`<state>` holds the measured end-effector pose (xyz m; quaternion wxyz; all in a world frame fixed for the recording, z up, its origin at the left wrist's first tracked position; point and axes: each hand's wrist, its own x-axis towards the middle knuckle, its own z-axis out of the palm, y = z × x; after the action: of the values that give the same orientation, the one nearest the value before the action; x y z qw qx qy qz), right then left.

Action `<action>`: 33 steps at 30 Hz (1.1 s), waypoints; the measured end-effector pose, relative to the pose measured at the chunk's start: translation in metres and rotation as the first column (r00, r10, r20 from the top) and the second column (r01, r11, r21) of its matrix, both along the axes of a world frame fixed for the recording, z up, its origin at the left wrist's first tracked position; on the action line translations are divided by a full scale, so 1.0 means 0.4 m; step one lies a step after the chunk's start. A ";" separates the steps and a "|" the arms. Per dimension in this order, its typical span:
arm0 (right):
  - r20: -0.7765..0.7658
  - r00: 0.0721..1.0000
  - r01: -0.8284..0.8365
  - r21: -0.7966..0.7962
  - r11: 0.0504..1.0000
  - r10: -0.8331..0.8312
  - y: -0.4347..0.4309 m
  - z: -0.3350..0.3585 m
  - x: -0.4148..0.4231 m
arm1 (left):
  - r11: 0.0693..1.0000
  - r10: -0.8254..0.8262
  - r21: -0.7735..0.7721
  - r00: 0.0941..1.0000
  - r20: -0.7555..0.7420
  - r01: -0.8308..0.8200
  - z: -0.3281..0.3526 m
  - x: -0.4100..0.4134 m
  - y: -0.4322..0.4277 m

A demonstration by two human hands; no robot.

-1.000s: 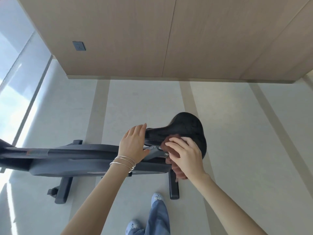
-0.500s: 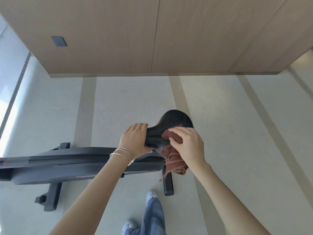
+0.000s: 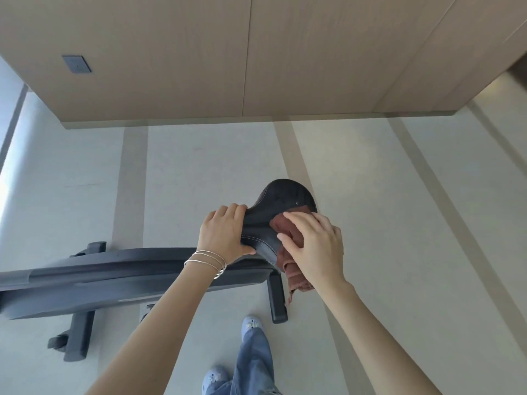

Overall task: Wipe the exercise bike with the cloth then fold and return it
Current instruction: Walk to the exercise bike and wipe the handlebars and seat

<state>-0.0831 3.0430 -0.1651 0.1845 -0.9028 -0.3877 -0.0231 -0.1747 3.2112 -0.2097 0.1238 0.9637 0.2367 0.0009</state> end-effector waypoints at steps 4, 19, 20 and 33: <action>-0.054 0.996 0.070 -0.059 0.996 -0.073 -0.074 -0.028 -0.081 | 1.000 0.002 0.005 1.000 0.026 -0.002 -0.006 -0.001 0.001; 0.064 0.994 0.080 0.047 0.996 -0.083 -0.019 -0.044 -0.059 | 1.000 0.014 -0.013 1.000 0.001 -0.014 0.005 -0.001 -0.007; 0.086 0.994 0.063 0.044 0.997 -0.067 -0.043 -0.055 -0.079 | 1.000 0.019 -0.015 1.000 0.004 -0.019 0.003 -0.001 -0.008; -0.046 0.999 0.028 0.034 0.999 -0.027 -0.002 -0.018 0.003 | 0.999 0.024 -0.022 1.000 0.011 -0.024 0.003 -0.001 -0.006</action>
<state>-0.0820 3.0423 -0.1724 0.2087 -0.9050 -0.3705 -0.0119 -0.1751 3.2088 -0.2086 0.1359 0.9593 0.2477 0.0055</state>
